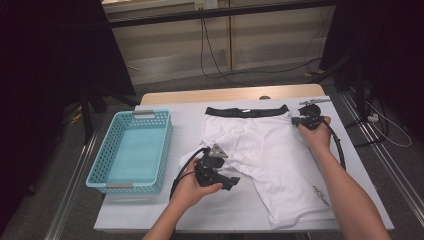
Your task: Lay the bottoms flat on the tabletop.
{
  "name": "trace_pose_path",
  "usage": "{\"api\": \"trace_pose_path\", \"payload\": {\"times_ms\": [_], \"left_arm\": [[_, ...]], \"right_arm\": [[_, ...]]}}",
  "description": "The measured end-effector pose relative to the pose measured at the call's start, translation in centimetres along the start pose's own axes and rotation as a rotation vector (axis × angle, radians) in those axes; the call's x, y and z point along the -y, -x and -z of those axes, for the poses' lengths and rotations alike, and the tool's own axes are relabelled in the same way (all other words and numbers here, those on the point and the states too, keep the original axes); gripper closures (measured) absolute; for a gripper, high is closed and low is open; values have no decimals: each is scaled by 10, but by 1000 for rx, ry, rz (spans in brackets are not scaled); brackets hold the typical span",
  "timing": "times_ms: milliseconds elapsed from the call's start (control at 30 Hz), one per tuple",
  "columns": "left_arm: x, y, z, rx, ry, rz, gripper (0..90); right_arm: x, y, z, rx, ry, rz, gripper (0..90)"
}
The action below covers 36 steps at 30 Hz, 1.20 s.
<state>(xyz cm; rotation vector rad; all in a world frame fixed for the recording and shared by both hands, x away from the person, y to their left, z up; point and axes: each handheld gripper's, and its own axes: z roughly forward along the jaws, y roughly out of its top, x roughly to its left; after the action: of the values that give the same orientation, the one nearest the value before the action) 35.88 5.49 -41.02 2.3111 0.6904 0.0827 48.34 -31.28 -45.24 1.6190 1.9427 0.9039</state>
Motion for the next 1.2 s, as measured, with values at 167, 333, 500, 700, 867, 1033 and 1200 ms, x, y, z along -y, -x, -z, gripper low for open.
{"api": "trace_pose_path", "payload": {"times_ms": [167,333,500,700,867,1033,1200], "left_arm": [[2,-5,5,-32,8,4,210],[3,-14,14,-84,20,19,189],[4,-21,23,-96,34,39,161],[6,-28,30,-115,44,76,145],[7,-27,33,-120,52,72,142],[9,-29,38,-130,59,88,140],[13,-28,41,-131,63,99,137]], "right_arm": [[2,13,-4,10,17,-70,900],[4,10,-7,14,0,-28,778],[5,2,7,13,-20,32,562],[16,-16,32,-61,4,62,407],[25,-38,55,-142,44,92,333],[36,-65,70,-226,70,107,285],[44,-90,74,-267,63,155,252]]}}
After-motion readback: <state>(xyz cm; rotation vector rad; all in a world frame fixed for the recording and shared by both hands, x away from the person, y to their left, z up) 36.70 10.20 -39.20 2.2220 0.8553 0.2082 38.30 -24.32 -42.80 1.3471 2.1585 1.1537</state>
